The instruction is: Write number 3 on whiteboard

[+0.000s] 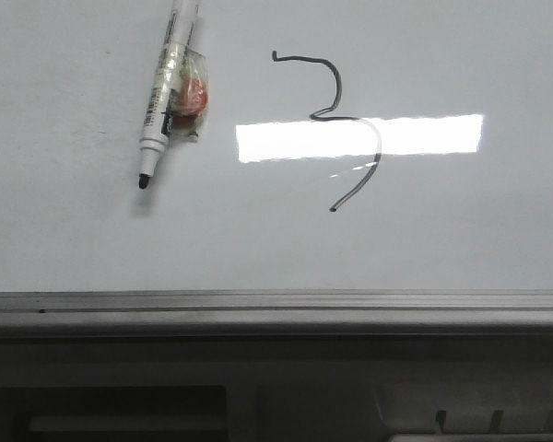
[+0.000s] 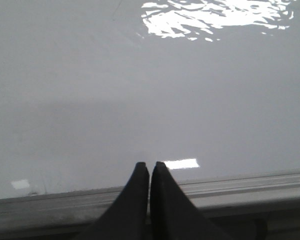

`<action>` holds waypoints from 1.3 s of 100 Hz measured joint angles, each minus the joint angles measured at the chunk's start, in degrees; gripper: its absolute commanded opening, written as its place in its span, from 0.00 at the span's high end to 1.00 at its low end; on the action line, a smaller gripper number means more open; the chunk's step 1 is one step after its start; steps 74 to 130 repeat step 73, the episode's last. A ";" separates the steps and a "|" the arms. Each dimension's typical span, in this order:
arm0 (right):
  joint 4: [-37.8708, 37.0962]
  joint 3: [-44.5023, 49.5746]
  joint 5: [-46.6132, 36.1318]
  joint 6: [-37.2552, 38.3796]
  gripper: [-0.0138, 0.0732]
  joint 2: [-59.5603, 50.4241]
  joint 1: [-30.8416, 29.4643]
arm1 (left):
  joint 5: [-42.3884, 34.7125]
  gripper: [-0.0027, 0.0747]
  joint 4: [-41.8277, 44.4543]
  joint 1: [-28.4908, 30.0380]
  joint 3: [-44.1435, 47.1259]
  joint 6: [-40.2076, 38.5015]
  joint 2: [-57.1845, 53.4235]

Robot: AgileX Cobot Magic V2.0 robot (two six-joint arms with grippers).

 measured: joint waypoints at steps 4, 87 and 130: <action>-0.09 0.00 0.16 -0.01 0.91 -0.24 -0.46 | 0.00 0.99 0.00 0.00 0.00 0.00 0.00; -0.09 0.00 0.40 0.18 0.91 -0.48 -0.88 | 0.00 0.99 0.00 0.00 0.00 0.00 0.00; -0.09 0.00 0.40 0.18 0.91 -0.48 -0.88 | 0.00 0.99 0.00 0.00 0.00 0.00 0.00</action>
